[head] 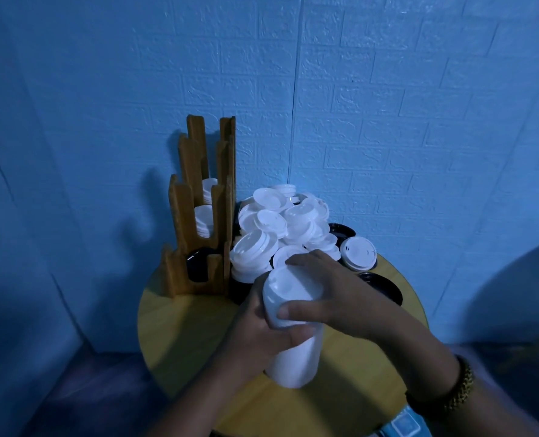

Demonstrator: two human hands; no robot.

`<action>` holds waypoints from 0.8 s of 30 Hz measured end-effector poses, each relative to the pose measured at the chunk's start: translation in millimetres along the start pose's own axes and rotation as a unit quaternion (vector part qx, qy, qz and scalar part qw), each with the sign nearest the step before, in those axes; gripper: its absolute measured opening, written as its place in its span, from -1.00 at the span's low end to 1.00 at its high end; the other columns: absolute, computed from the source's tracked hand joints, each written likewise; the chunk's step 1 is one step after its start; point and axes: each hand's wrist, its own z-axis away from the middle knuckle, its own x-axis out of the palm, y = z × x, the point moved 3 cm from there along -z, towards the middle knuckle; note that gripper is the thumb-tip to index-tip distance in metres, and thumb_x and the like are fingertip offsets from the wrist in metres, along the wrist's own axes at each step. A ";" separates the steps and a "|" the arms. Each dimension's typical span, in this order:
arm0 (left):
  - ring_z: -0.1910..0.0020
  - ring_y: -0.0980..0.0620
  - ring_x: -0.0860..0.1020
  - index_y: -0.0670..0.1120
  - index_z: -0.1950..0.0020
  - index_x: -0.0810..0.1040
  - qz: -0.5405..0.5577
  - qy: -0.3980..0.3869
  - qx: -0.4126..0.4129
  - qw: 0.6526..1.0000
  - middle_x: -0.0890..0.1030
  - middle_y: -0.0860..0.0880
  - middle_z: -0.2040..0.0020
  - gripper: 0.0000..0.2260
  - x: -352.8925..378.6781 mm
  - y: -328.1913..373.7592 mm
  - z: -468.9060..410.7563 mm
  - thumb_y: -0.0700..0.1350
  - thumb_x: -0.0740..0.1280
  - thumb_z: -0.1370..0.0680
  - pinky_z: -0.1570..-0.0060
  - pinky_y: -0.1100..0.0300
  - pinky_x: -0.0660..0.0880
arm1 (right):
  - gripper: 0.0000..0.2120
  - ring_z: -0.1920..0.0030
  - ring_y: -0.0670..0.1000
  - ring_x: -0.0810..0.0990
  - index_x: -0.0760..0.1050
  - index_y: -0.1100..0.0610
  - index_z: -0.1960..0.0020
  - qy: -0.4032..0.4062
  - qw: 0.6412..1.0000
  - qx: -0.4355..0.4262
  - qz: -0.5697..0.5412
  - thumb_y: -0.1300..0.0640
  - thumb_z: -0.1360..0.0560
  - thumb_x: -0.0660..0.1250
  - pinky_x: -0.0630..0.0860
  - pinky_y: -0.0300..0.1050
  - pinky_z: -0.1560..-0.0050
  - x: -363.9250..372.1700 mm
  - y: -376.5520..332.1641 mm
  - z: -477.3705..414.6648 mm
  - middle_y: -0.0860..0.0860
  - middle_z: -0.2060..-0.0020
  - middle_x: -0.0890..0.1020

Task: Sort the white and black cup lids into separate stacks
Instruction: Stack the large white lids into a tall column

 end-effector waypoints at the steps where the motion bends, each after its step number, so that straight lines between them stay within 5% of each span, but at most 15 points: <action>1: -0.25 -0.02 0.62 0.32 -0.25 0.52 -0.013 0.030 0.005 0.999 0.66 0.05 -0.21 -0.33 1.8 -1.1 0.0 -0.03 0.63 -0.21 -0.21 -0.19 0.58 | -0.36 -0.17 -0.26 0.44 0.38 -0.25 -0.27 0.033 0.999 -0.002 0.025 -0.37 -0.26 0.46 0.46 -0.15 -0.21 5.1 -1.2 0.8 -0.31 -0.11 0.42; 6: -0.22 0.03 0.62 0.24 -0.33 0.45 -0.075 0.082 0.036 0.993 0.65 0.08 -0.19 -0.27 4.9 -2.1 2.3 0.02 0.59 -0.19 -0.14 -0.21 0.60 | -0.28 -0.19 -0.13 0.41 0.37 -0.16 -0.33 0.102 0.992 -0.003 0.078 -0.43 -0.24 0.34 0.45 -0.12 -0.17 22.7 -3.2 1.4 -0.24 -0.11 0.40; 9: -0.23 0.04 0.62 0.26 -0.35 0.44 -0.074 0.028 0.018 0.997 0.65 0.09 -0.22 -0.29 -4.3 2.1 3.7 0.05 0.61 -0.24 -0.15 -0.14 0.61 | -0.26 -0.30 -0.28 0.39 0.33 -0.15 -0.42 0.041 0.997 0.007 -0.069 -0.45 -0.33 0.34 0.35 -0.30 -0.27 14.1 10.6 2.6 -0.29 -0.26 0.43; 11: -0.22 0.09 0.62 0.30 -0.34 0.42 -0.062 0.003 -0.002 0.998 0.64 0.15 -0.23 -0.27 -16.8 5.5 4.3 0.08 0.61 -0.22 -0.10 0.03 0.62 | -0.49 -0.24 -0.32 0.47 0.42 -0.08 -0.38 0.060 0.982 0.026 -0.176 -0.32 -0.53 0.26 0.40 -0.27 -0.26 8.4 34.4 2.3 -0.27 -0.22 0.52; 14: -0.17 0.17 0.62 0.28 -0.35 0.38 -0.053 0.003 -0.024 0.998 0.64 0.25 -0.16 -0.21 -34.7 10.9 2.4 0.13 0.59 -0.16 0.02 0.22 0.61 | -0.85 -0.06 -0.09 0.52 0.54 -0.04 -0.08 0.156 0.987 0.021 0.037 -0.07 -0.62 0.25 0.49 -0.03 -0.04 11.2 80.0 -4.5 -0.19 0.02 0.54; 18: -0.22 0.09 0.62 0.19 -0.42 0.35 -0.057 -0.009 -0.054 0.997 0.64 0.19 -0.21 -0.07 -40.7 5.6 3.6 0.21 0.67 -0.12 -0.05 0.13 0.62 | -0.50 -0.45 -0.01 0.23 0.38 -0.09 -0.43 0.048 0.969 0.089 0.224 -0.17 -0.53 0.32 0.26 0.03 -0.35 41.6 110.1 -11.0 -0.15 -0.41 0.36; 21: -0.18 0.11 0.64 0.16 -0.34 0.43 -0.069 -0.014 -0.098 0.993 0.67 0.23 -0.14 -0.03 -37.2 -7.3 13.7 0.38 0.65 0.00 -0.03 0.16 0.62 | -0.29 -0.52 -0.03 0.09 0.20 -0.11 -0.54 0.035 0.966 0.068 0.249 -0.33 -0.49 0.28 0.14 0.07 -0.44 50.0 104.8 -17.1 -0.17 -0.52 0.22; 24: -0.17 0.09 0.65 0.16 -0.31 0.46 -0.087 -0.018 -0.126 0.988 0.69 0.15 -0.14 -0.09 -36.9 -15.5 16.8 0.34 0.64 -0.01 -0.03 0.16 0.63 | -0.23 -0.50 -0.01 0.12 0.10 -0.14 -0.57 0.044 0.959 0.051 0.277 -0.36 -0.48 0.26 0.14 0.04 -0.43 50.9 105.0 -24.2 -0.15 -0.50 0.24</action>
